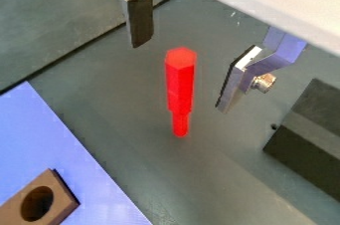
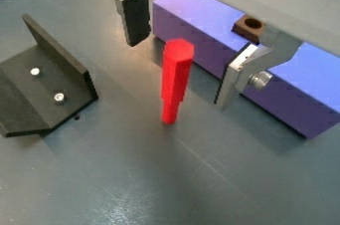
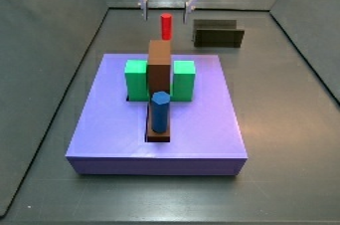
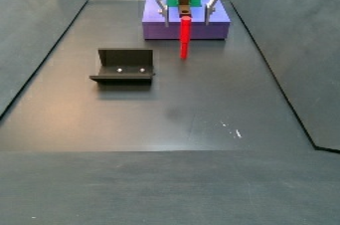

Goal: Pick up the red object. Move up. Move to above the board. Insert the red object.
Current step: Pick up the red object.

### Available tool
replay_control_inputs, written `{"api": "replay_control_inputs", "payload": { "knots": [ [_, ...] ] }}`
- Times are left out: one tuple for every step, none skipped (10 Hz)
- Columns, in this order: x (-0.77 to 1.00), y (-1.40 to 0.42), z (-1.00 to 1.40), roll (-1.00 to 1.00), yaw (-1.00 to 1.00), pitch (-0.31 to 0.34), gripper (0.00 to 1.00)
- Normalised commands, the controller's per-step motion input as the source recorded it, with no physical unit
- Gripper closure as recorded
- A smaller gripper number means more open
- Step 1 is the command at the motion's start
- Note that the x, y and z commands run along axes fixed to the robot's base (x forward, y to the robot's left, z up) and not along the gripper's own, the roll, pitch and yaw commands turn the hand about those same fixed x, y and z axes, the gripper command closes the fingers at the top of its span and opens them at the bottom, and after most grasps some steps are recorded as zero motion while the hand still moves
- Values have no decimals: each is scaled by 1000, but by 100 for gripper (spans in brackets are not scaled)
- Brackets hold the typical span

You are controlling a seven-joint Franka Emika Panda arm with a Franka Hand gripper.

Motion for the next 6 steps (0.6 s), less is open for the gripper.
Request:
{"api": "replay_control_inputs", "payload": {
  "knots": [
    [0, -26, -249, 0, 0, 0, 0],
    [0, -57, -217, 51, 0, 0, 0],
    [0, -69, -157, 50, 0, 0, 0],
    [0, -163, -106, 76, 17, 0, 0],
    [46, -11, -69, 43, 0, 11, 0],
    [0, 0, -77, 41, 0, 11, 0]
  ]
}}
